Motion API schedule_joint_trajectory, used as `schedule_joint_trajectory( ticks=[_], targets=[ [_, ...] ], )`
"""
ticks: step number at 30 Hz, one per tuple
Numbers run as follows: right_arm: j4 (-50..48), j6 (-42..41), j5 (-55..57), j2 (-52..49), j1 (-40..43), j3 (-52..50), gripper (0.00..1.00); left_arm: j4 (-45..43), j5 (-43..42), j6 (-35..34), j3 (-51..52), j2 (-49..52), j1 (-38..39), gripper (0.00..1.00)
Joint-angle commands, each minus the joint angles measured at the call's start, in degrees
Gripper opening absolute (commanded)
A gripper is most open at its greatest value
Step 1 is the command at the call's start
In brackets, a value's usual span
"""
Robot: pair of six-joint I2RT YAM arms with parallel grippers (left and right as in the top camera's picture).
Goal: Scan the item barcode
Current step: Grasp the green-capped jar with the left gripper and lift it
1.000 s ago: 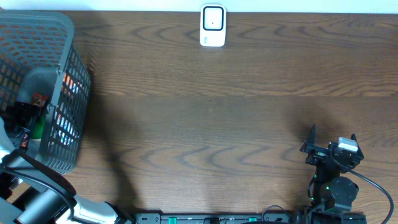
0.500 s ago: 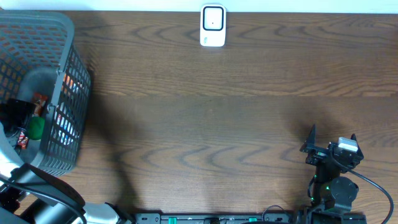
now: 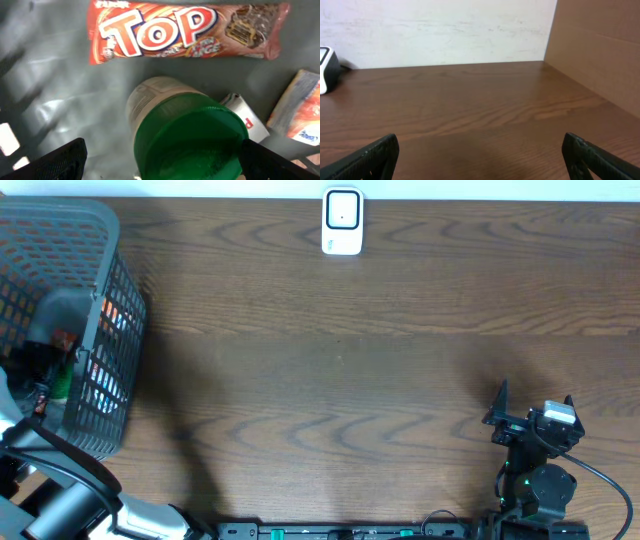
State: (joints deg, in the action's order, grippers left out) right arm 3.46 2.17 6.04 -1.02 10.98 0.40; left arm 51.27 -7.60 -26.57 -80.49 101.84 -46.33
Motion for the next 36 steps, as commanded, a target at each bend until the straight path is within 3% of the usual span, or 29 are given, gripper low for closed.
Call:
schedule_joint_trajectory(
  ticks=[1, 14, 36],
  targets=[
    [0.2, 0.7, 0.1, 0.2, -0.3, -0.1, 0.99, 0.5, 1.3, 0.8, 0.3, 3.7, 0.5, 0.97],
    [0.2, 0.7, 0.1, 0.2, -0.3, -0.1, 0.99, 0.6, 1.2, 0.8, 0.3, 5.2, 1.6, 0.97],
    [0.2, 0.7, 0.1, 0.2, -0.3, -0.1, 0.99, 10.4, 1.2, 1.2, 0.4, 5.1, 1.7, 0.95]
  ],
)
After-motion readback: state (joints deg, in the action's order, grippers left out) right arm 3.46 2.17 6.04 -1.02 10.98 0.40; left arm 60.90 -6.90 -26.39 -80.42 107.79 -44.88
